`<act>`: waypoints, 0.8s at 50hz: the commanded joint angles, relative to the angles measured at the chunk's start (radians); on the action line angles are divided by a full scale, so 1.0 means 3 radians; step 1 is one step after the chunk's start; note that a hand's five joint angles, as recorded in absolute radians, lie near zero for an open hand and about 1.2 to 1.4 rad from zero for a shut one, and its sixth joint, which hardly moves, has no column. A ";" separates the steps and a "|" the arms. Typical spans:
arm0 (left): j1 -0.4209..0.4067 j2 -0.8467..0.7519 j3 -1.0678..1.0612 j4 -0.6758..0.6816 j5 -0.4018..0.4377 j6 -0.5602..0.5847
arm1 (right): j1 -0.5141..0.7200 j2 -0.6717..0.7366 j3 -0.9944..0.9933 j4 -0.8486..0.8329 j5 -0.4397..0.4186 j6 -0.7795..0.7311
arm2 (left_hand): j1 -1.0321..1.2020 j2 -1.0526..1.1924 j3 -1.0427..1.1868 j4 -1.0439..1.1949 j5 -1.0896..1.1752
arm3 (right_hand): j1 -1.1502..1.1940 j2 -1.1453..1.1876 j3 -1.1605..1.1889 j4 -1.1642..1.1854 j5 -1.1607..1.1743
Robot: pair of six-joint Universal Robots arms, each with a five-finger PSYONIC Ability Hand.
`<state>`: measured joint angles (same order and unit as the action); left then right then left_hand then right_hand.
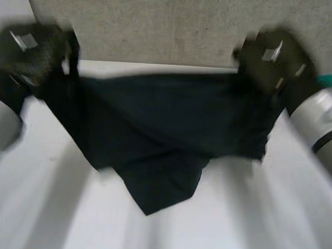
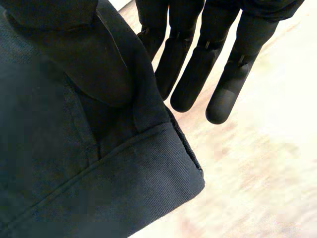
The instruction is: Fold the laundry.
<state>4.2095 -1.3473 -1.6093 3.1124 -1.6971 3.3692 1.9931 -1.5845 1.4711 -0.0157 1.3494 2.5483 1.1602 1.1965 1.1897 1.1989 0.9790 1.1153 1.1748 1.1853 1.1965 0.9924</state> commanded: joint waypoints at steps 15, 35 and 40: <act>0.0091 -0.0059 0.2184 -0.1043 -0.0004 -0.0094 | -0.0447 -0.0006 -0.1836 0.0671 -0.0351 0.0934 | 0.0787 0.0666 0.0689 0.0658 0.0809 | 0.0937 0.0738 0.0703 0.0666 0.0764; 0.0633 -0.2682 0.2817 0.0521 0.0436 -0.0007 | 0.0039 0.2197 -0.2178 -0.1152 0.0431 0.0761 | 0.0787 0.0666 0.0689 0.0658 0.0809 | 0.0937 0.0738 0.0703 0.0666 0.0764; 0.0740 -0.3331 0.3517 0.0711 0.0605 -0.0089 | 0.0044 0.2857 -0.2510 -0.2079 0.0482 0.0745 | 0.0787 0.0666 0.0689 0.0658 0.0809 | -0.0295 -0.0494 -0.0528 -0.0566 -0.0467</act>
<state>4.3841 -2.0659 -0.8265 3.2054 -1.5720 3.3622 1.9929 -0.9901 0.8487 -0.2399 1.4631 2.7765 1.1602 1.2005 1.1945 1.2032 0.9899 1.1153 1.1748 1.1864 1.1990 1.0093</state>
